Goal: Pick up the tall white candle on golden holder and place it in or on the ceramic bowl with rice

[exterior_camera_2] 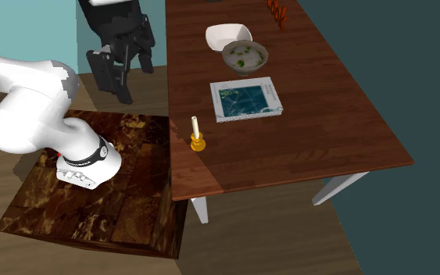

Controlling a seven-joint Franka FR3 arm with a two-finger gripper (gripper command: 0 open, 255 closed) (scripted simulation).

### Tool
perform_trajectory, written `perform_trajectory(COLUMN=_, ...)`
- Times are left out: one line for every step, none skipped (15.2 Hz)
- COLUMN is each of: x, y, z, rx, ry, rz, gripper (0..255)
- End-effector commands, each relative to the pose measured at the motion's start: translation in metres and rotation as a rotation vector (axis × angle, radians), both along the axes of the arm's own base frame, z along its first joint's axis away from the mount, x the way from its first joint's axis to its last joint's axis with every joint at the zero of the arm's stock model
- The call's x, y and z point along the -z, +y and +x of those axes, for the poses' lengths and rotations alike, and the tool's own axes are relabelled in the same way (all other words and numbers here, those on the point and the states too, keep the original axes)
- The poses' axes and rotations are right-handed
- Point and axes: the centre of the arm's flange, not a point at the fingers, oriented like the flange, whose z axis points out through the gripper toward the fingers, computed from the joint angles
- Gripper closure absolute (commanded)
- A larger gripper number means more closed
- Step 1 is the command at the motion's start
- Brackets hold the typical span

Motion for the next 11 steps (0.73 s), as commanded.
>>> perform_trajectory(x=0.0, y=0.0, z=0.0, rx=0.0, ry=0.0, rz=0.0, gripper=0)
perform_trajectory(x=0.012, y=0.007, z=-0.001, rx=0.002, ry=-0.014, rz=-0.009, gripper=0)
perform_trajectory(x=0.024, y=0.015, z=-0.003, rx=0.004, ry=-0.027, rz=-0.019, gripper=0)
perform_trajectory(x=0.036, y=0.022, z=-0.004, rx=0.006, ry=-0.041, rz=-0.028, gripper=0)
perform_trajectory(x=0.048, y=0.029, z=-0.004, rx=0.008, ry=-0.054, rz=-0.037, gripper=0)
perform_trajectory(x=0.06, y=0.035, z=-0.005, rx=0.01, ry=-0.068, rz=-0.046, gripper=0)
perform_trajectory(x=0.073, y=0.042, z=-0.005, rx=0.011, ry=-0.082, rz=-0.056, gripper=0)
perform_trajectory(x=0.085, y=0.049, z=-0.006, rx=0.013, ry=-0.095, rz=-0.065, gripper=0)
perform_trajectory(x=0.098, y=0.055, z=-0.006, rx=0.015, ry=-0.109, rz=-0.074, gripper=0)
perform_trajectory(x=0.11, y=0.062, z=-0.006, rx=0.017, ry=-0.123, rz=-0.083, gripper=0)
perform_trajectory(x=0.123, y=0.068, z=-0.005, rx=0.019, ry=-0.136, rz=-0.093, gripper=0)
